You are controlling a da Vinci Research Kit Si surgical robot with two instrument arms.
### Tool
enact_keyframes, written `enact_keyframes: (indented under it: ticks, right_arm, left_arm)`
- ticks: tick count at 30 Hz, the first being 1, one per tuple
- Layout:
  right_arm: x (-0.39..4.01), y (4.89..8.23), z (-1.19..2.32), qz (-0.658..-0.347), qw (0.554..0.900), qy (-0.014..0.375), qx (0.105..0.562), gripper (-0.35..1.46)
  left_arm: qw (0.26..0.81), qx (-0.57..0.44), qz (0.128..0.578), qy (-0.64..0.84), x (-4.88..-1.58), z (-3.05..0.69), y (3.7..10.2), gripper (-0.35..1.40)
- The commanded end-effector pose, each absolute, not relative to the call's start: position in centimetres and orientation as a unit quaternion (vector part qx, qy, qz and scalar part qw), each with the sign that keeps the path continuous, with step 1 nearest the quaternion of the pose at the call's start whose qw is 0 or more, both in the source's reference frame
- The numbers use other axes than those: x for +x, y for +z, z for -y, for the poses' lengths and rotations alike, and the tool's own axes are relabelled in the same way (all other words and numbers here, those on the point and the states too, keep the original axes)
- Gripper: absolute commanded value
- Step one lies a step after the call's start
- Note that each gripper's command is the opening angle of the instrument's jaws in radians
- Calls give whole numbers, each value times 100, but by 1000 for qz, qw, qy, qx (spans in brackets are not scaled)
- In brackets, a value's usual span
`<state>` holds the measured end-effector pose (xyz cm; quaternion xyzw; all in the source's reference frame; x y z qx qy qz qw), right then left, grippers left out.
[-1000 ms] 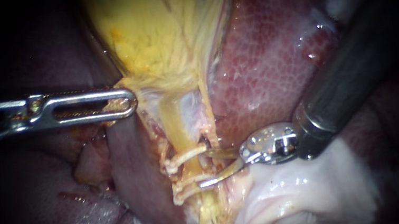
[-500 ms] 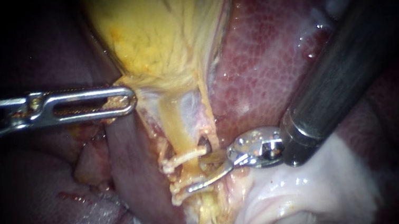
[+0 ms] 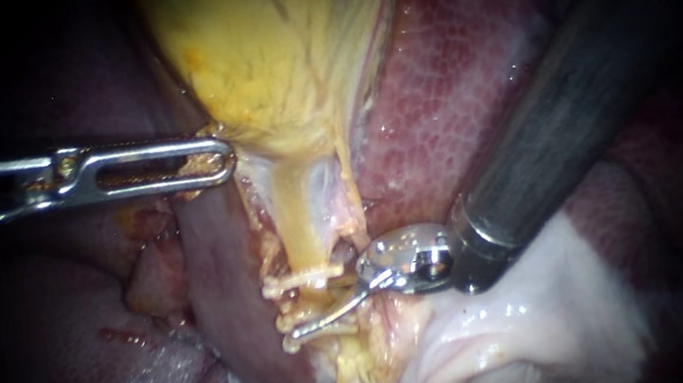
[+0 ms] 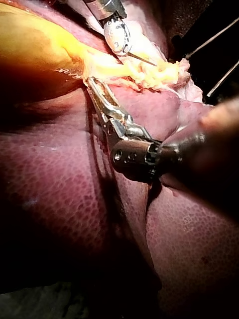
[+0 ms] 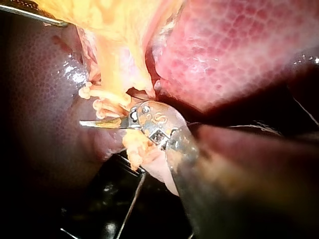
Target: Go to the cutting position left tube
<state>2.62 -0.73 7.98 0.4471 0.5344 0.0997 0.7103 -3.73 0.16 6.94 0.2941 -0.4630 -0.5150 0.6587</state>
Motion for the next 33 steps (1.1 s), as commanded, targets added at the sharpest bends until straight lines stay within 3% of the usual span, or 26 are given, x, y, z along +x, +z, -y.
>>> enact_keyframes:
  ticks: [1, 33]
  right_arm:
    - [263, 798, 73, -534, 711, 101, 445, 143]
    - [275, 800, 76, -531, 707, 104, 455, 142]
  left_arm:
    - [659, 293, 463, -515, -374, -15, 695, -35]
    - [659, 291, 463, -516, -380, -16, 700, -35]
